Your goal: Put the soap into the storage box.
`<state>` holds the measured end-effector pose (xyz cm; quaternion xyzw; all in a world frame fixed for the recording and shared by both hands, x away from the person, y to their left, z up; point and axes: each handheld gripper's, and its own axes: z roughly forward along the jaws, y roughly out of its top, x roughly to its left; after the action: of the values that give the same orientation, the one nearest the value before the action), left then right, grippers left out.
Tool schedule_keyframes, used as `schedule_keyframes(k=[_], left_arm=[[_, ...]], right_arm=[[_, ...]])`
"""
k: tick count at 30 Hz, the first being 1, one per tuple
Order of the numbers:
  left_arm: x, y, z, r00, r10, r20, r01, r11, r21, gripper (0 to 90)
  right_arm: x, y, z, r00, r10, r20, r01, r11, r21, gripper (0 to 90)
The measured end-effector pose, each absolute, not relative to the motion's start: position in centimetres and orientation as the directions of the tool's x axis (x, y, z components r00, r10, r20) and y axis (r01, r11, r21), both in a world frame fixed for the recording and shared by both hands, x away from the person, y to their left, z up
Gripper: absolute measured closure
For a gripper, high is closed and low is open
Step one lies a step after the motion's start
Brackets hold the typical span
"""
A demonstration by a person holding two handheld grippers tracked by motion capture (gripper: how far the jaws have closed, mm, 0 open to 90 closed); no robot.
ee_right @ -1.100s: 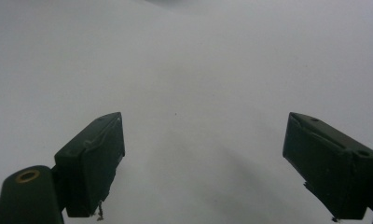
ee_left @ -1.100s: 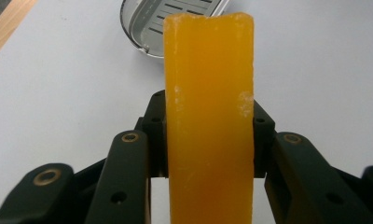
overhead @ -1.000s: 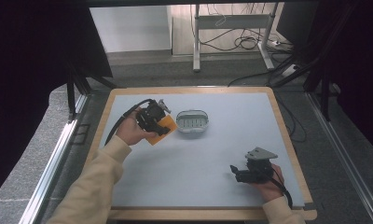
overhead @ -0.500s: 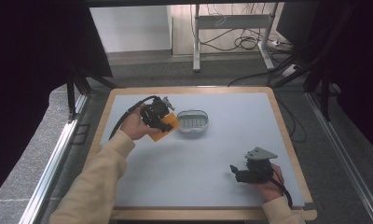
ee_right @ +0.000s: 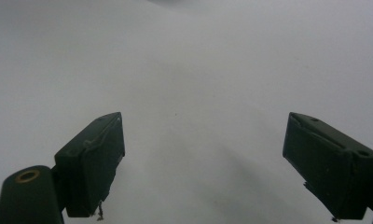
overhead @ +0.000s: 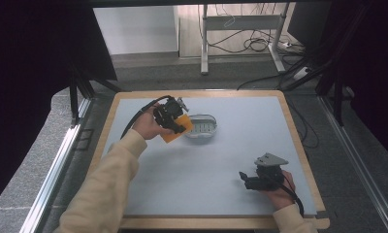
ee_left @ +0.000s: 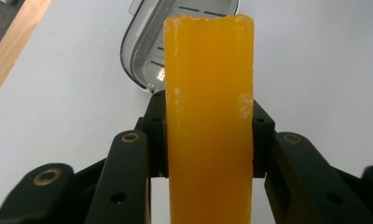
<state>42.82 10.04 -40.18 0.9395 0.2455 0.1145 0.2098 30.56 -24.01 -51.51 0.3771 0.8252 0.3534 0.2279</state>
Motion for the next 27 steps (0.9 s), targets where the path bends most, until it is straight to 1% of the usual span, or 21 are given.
schedule_keyframes(k=[27], left_arm=[[44.5,8.0,-39.4,0.881,0.456,0.125,0.361,-0.820,0.445,62.0]], right_arm=[[30.6,-24.1,-51.6,-0.611,0.784,-0.106,0.466,0.465,0.753,12.8]])
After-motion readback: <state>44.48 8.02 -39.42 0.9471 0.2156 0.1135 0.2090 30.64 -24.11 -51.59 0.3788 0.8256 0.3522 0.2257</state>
